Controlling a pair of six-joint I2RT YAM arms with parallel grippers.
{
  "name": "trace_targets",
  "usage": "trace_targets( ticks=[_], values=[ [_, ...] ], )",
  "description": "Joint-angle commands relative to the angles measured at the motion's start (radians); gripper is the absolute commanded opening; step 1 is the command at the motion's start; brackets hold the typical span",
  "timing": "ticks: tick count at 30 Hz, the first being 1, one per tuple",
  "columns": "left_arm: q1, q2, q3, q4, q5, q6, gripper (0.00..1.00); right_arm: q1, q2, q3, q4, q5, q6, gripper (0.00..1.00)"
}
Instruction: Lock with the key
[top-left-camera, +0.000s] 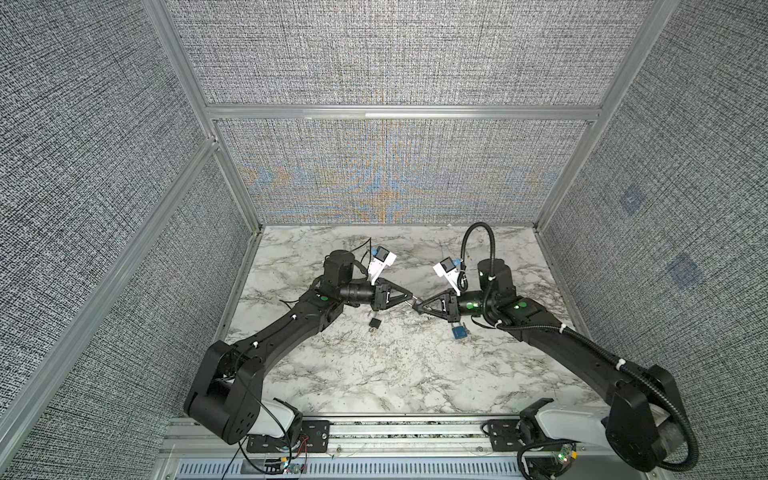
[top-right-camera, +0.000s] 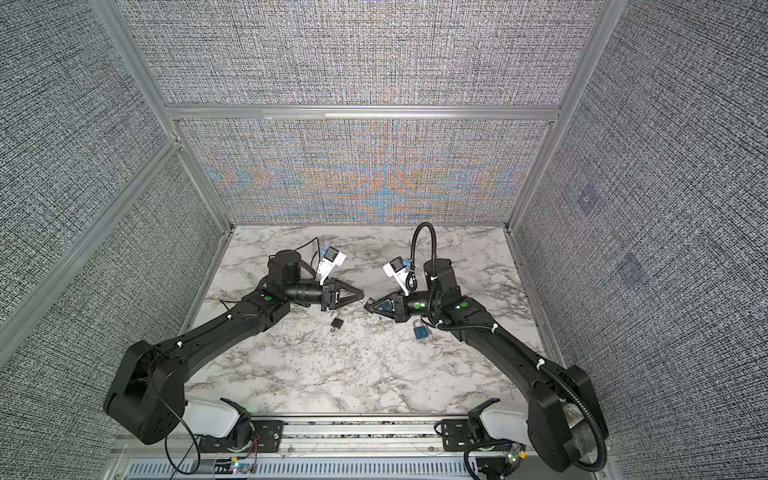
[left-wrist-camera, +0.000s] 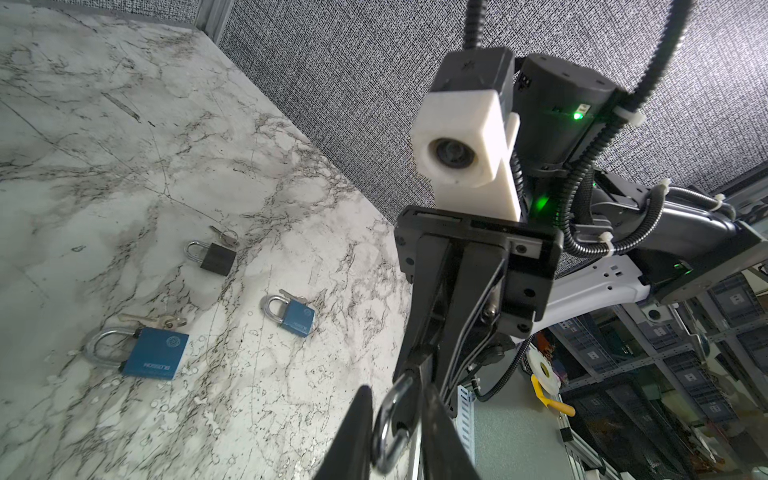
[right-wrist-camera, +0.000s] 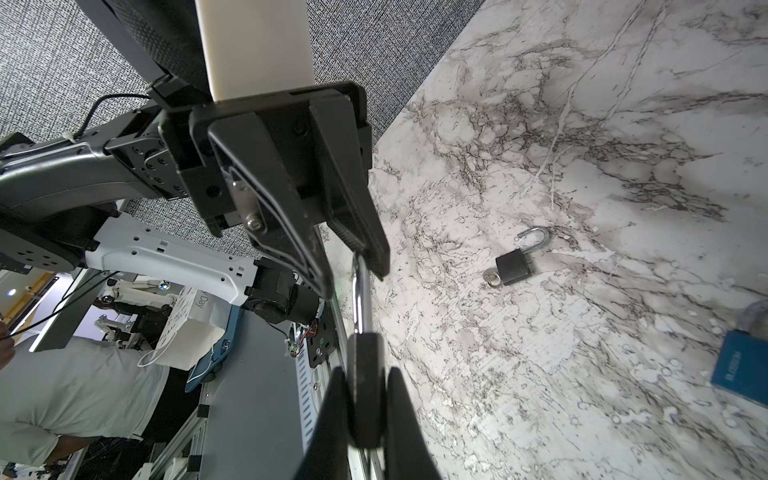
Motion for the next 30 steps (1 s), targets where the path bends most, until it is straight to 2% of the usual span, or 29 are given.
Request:
trace_targets(
  ticks=[1, 8, 20, 30],
  values=[
    [0.001, -0.001, -0.002, 0.007, -0.005, 0.012, 0.23, 0.001, -0.002, 0.0, 0.038, -0.013, 0.01, 0.0],
    [0.002, 0.002, 0.0, 0.009, -0.004, 0.01, 0.19, 0.0, -0.003, 0.0, 0.046, -0.018, 0.018, 0.0],
    [0.001, 0.012, -0.006, 0.007, -0.003, 0.013, 0.0, 0.001, -0.017, -0.006, 0.126, -0.066, 0.091, 0.0],
    [0.001, 0.002, -0.016, 0.008, -0.022, 0.021, 0.0, 0.001, -0.038, -0.017, 0.177, -0.111, 0.149, 0.0]
  ],
)
